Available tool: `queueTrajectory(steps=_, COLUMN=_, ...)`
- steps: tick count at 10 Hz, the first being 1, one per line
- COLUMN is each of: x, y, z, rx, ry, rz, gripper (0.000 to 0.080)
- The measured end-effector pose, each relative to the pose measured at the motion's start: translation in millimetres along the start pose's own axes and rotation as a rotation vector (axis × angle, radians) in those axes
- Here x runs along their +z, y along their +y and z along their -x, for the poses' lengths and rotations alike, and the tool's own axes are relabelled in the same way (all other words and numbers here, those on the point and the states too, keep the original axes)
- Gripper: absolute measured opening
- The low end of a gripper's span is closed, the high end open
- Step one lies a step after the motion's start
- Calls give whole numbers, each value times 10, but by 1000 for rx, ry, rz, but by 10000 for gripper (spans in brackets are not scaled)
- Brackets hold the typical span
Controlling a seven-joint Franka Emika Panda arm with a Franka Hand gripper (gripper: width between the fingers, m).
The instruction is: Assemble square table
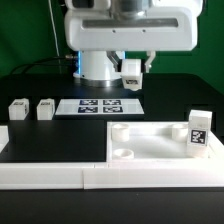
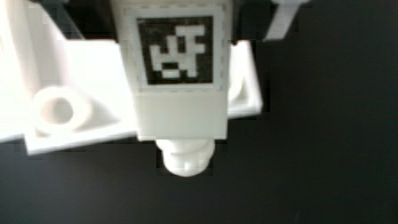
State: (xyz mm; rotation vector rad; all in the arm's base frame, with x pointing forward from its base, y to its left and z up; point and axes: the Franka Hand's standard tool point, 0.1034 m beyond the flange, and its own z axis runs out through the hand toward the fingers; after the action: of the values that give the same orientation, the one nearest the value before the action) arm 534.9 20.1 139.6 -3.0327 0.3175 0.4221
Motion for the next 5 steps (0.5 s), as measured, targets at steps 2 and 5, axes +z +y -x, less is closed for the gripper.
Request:
queueTrajectory(steps=2, x=87, y=-40, z=29, rx=-2, ry=105, rz=-6, gripper=291)
queueTrajectory(steps=5, x=81, y=-57, z=-76, rx=-15, ry=323, rz=-12, gripper=291)
